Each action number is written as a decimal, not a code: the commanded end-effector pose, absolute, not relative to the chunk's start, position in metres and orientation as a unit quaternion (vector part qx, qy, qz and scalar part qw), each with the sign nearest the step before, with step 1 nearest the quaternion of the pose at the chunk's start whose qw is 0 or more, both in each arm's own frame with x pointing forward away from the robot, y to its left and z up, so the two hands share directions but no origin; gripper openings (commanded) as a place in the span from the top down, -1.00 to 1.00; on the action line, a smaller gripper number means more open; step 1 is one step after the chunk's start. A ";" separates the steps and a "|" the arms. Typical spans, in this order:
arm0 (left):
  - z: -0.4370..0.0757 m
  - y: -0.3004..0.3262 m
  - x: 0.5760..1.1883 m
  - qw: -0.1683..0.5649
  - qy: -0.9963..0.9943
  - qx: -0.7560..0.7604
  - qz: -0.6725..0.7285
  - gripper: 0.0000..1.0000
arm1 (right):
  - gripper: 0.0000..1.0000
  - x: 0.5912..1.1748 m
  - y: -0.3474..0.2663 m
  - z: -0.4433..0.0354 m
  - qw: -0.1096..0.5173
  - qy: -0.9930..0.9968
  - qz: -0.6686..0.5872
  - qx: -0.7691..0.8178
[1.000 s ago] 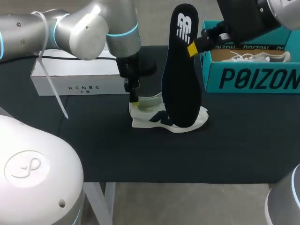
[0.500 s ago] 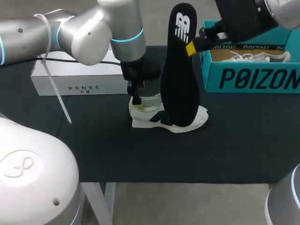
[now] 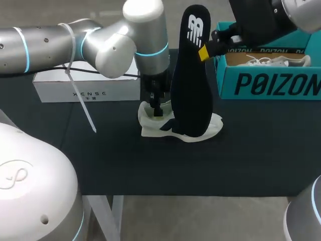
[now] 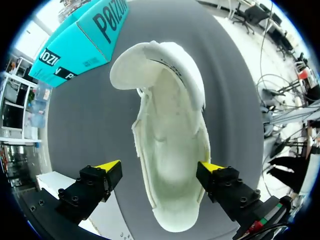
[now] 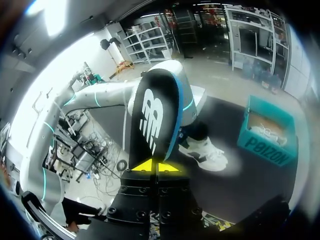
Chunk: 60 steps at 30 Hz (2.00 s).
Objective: Take the shoe out of the shoebox, open the shoe tongue, remove and reinsert the insole, then place the shoe into the shoebox
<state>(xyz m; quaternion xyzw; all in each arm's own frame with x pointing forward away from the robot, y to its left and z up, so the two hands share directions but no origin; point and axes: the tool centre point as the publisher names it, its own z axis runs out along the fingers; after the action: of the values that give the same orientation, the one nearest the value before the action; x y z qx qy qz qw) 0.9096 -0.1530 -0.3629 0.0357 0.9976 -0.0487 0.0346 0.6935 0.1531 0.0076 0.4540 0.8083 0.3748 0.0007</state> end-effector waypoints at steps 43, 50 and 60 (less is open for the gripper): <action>-0.378 -0.191 0.927 0.002 0.993 0.110 -0.044 1.00 | 1.00 0.693 0.153 0.008 -0.001 0.795 0.368 0.483; -0.378 -0.191 0.927 0.002 0.993 0.110 -0.044 1.00 | 1.00 0.699 0.155 0.004 -0.005 0.793 0.371 0.483; -0.358 -0.188 0.948 -0.062 0.968 0.236 -0.050 1.00 | 1.00 0.705 0.155 0.005 -0.015 0.798 0.372 0.474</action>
<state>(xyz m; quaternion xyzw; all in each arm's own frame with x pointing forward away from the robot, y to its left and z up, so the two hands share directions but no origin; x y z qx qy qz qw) 0.9372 -0.1867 -0.3690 0.1845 0.9807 -0.0591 -0.0247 0.7024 0.1531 0.0032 0.4748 0.7968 0.3735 -0.0134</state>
